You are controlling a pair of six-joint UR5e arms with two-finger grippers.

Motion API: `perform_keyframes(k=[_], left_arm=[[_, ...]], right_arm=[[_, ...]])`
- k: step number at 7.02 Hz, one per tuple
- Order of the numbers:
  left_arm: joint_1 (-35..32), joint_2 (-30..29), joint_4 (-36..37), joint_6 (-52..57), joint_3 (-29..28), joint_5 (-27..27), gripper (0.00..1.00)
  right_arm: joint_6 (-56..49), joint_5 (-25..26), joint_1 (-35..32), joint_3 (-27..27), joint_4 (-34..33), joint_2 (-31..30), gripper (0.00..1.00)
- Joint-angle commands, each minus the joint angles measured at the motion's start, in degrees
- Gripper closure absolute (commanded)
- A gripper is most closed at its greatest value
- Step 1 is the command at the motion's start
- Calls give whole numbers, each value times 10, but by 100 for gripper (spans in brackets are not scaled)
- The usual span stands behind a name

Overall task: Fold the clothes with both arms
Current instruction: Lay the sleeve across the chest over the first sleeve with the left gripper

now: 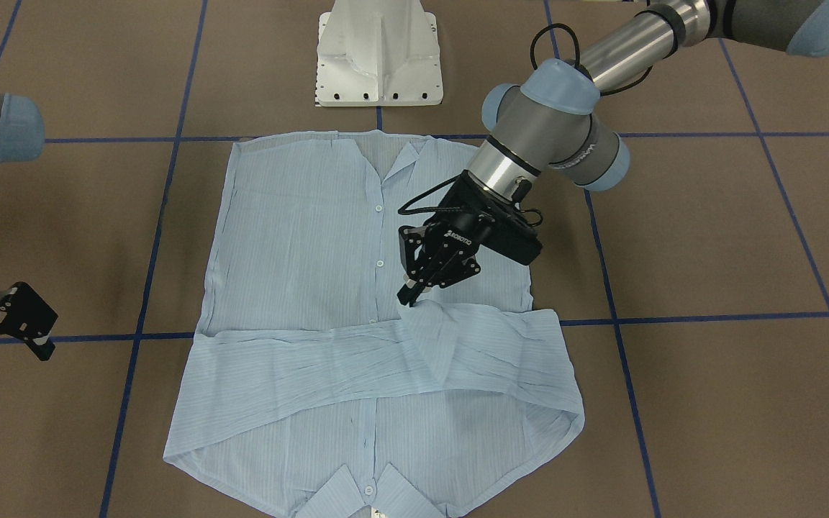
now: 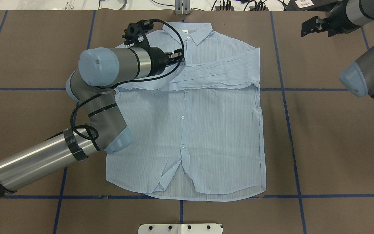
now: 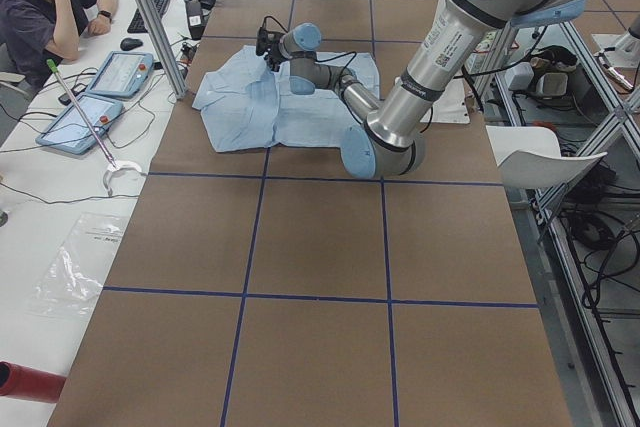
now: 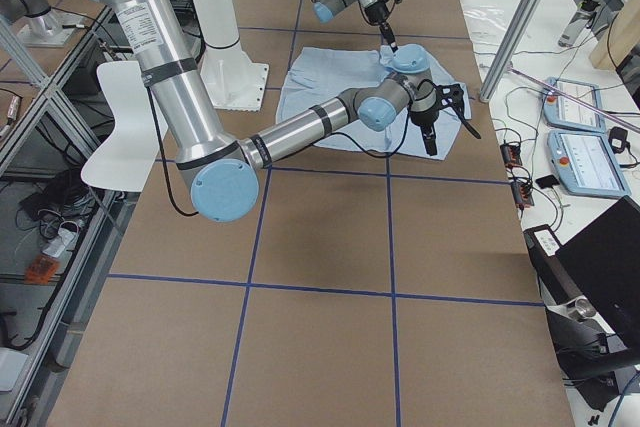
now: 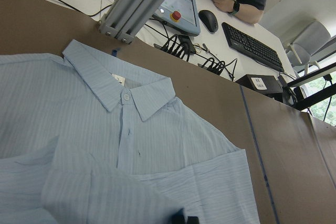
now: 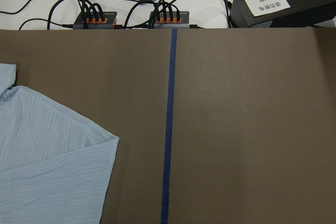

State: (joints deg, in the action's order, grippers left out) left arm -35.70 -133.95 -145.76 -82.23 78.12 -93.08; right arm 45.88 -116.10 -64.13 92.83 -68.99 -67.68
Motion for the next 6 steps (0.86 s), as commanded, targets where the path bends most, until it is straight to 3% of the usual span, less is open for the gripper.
perform_keyframes(k=[1, 3, 4, 5, 6], left_arm=[[32, -27, 0, -3, -31, 13, 100], [50, -58, 2, -3, -63, 14, 100], [66, -60, 2, -3, -67, 35, 94], [82, -69, 2, -4, -77, 55, 75], [92, -68, 5, 0, -80, 63, 1]], right_arm=[[4, 1, 3, -1, 0, 0, 0], [17, 0, 7, 1, 0, 0, 0], [19, 0, 9, 0, 0, 0, 0], [19, 0, 10, 0, 0, 0, 0], [19, 1, 13, 0, 0, 0, 0]])
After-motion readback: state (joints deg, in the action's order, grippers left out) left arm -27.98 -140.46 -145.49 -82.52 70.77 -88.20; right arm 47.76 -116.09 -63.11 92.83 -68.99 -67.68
